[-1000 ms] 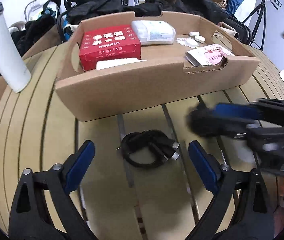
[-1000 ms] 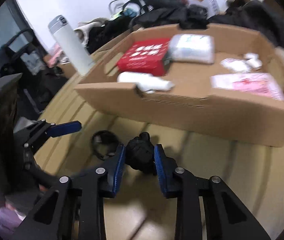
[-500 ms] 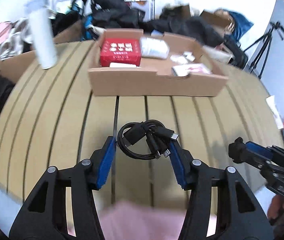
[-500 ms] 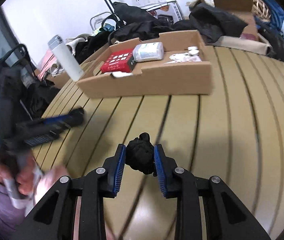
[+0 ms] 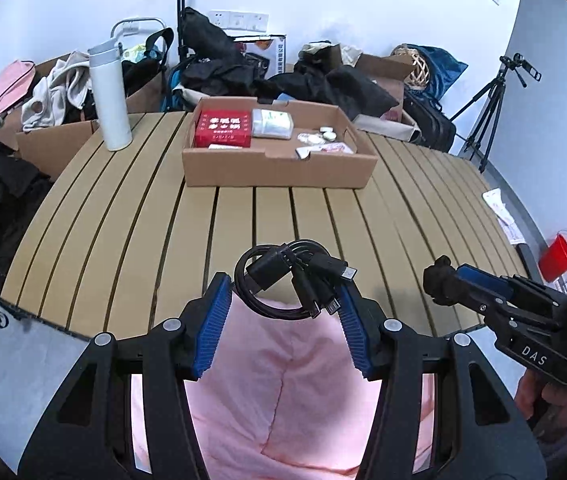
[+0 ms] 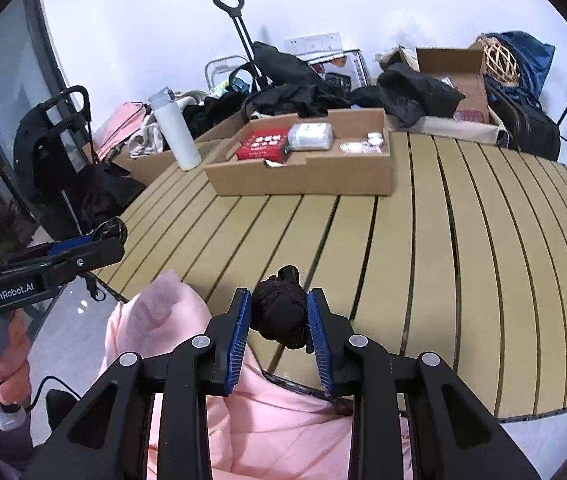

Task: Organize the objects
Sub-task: 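Grasp the black cable with the left gripper while the right gripper grasps a black item, then carry the black cable and item into the tray and open both grippers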

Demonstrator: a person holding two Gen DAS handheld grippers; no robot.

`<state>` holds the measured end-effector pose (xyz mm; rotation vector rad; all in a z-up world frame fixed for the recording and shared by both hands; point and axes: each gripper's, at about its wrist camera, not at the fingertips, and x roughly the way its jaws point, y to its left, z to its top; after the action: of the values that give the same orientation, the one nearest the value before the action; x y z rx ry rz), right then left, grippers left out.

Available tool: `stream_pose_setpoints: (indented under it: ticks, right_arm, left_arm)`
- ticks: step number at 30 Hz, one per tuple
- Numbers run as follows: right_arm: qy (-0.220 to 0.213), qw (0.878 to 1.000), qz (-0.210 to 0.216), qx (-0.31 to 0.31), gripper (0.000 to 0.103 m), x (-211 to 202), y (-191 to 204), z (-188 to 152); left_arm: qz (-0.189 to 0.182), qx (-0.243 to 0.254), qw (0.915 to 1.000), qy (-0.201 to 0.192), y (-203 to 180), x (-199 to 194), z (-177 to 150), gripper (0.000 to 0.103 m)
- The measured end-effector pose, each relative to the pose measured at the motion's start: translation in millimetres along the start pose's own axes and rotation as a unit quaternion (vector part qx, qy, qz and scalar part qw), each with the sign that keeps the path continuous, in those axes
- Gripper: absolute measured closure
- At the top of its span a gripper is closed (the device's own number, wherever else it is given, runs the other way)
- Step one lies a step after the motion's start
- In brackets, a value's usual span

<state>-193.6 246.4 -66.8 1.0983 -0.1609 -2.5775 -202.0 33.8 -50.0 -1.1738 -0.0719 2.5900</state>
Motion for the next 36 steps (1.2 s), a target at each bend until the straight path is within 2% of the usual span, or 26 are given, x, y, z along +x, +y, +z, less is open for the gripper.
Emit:
stream_pose_setpoints:
  ticks: [3,5,9,12,15,20,23,24,27,29,30,32,34,36]
  right_arm:
    - [-0.003,1.0,0.019,0.008,0.071,2.7,-6.7,14.5]
    - [-0.009,1.0,0.025,0.014,0.071,9.0,-14.0,39.5]
    - [-0.02,0.998,0.05,0.025,0.071,27.0,-28.1,91.7]
    - [-0.005,0.998,0.062,0.032,0.071,65.0,-43.3,136.7]
    - [0.026,0.995,0.078,0.057,0.071,122.5,-65.9,175.7]
    - [0.082,0.991,0.051,0.092,0.071,228.3,-98.1,213.7]
    - [0.11,0.988,0.038,0.105,0.071,277.4,-108.5,220.5]
    - [0.116,0.987,0.035,0.109,0.071,288.8,-110.5,222.0]
    - [0.13,0.985,0.037,0.106,0.07,310.2,-109.1,224.3]
    - [0.134,0.986,0.031,0.098,0.065,312.9,-105.2,224.7]
    - [0.132,0.986,0.028,0.094,0.056,311.1,-103.6,225.2]
    - [0.124,0.988,0.028,0.087,0.022,302.6,-100.4,227.8]
    - [0.111,0.99,0.023,0.084,0.021,286.4,-99.1,233.2]
    - [0.098,0.992,0.006,0.079,0.021,262.9,-98.8,241.5]
  left_arm:
    - [-0.024,0.007,0.9996,-0.011,-2.5,13.4,26.9,0.054]
    - [-0.028,0.0,0.9995,-0.014,-1.9,30.9,49.5,0.053]
    - [-0.056,-0.012,0.9981,0.021,3.2,93.3,103.6,0.053]
    - [-0.069,-0.016,0.9967,0.04,6.3,143.7,142.1,0.053]
    - [-0.064,-0.009,0.9959,0.064,9.6,198.2,173.1,0.053]
    - [-0.027,0.015,0.9936,0.109,11.5,271.4,190.7,0.053]
    - [-0.046,0.029,0.9899,0.131,11.6,291.8,186.8,0.049]
    - [-0.052,0.029,0.9888,0.137,12.6,296.1,184.9,0.041]
    - [-0.06,0.021,0.9898,0.128,17.2,294.5,182.9,0.035]
    - [-0.064,0.02,0.99,0.124,22.5,288.9,185.3,0.031]
    - [-0.057,0.021,0.9909,0.12,25.2,284.9,187.9,0.03]
    - [-0.04,0.021,0.993,0.109,33.1,274.3,198.1,0.028]
    - [-0.016,0.013,0.9941,0.106,42.1,262.5,207.2,0.019]
    - [0.025,0.004,0.9944,0.103,53.0,245.8,219.7,0.004]
